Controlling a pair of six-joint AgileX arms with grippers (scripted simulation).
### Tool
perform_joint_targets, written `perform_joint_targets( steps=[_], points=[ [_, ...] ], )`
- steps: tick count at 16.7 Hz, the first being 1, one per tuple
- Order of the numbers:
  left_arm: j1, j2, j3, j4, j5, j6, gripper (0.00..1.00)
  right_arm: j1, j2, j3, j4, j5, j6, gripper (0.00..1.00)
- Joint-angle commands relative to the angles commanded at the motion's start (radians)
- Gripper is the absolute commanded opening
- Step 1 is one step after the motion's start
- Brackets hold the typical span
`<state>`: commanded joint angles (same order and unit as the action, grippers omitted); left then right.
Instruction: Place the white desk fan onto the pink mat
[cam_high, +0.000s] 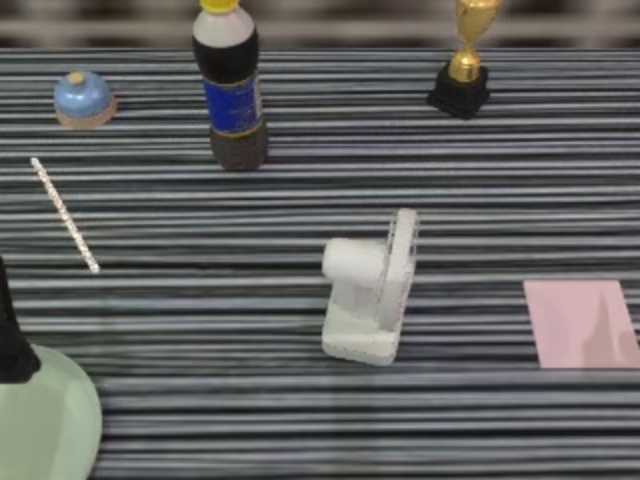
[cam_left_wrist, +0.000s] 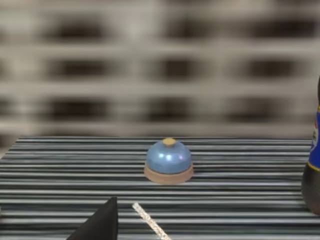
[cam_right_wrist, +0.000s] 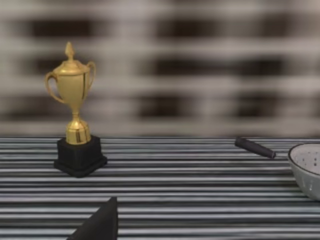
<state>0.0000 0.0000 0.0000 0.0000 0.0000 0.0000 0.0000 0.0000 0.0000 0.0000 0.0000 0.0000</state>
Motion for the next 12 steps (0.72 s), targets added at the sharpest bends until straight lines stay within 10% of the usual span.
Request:
perform_joint_targets(
  steps=[12],
  points=[
    [0.0,0.0,0.0,0.0,0.0,0.0,1.0,0.183,0.552,0.521,-0.443,0.005,0.237,1.0]
  ],
)
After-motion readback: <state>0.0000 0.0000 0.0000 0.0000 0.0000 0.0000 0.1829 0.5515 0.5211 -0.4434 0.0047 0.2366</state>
